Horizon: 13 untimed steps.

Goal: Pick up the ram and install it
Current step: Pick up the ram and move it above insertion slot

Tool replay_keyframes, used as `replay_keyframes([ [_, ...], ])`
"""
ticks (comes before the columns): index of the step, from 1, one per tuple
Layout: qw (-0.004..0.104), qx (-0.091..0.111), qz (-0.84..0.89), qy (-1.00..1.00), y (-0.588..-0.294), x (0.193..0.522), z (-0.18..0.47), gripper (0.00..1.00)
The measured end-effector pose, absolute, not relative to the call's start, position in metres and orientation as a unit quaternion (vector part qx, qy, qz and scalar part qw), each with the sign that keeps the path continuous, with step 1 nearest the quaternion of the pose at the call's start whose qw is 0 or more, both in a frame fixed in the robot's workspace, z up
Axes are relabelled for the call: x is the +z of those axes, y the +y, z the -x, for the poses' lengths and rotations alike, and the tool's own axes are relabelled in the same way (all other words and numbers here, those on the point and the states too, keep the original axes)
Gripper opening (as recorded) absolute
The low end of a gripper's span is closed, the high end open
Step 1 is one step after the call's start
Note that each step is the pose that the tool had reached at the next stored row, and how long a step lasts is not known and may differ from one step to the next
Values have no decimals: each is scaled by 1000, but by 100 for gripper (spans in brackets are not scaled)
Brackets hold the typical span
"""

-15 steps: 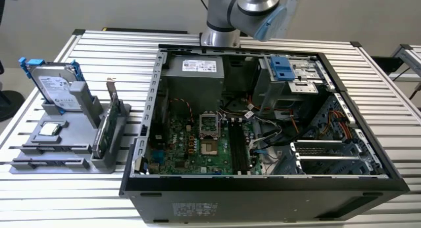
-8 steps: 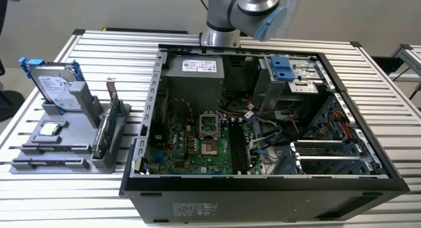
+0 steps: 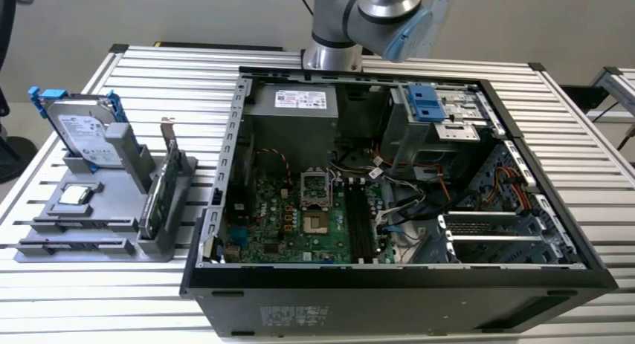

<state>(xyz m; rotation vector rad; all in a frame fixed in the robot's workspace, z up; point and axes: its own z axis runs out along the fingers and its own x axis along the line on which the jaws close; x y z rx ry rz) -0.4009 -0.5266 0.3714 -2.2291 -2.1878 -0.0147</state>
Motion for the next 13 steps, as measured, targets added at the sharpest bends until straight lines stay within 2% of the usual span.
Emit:
replay_keyframes([
  [13,9,-5,714,-700,-527,367,401,100],
])
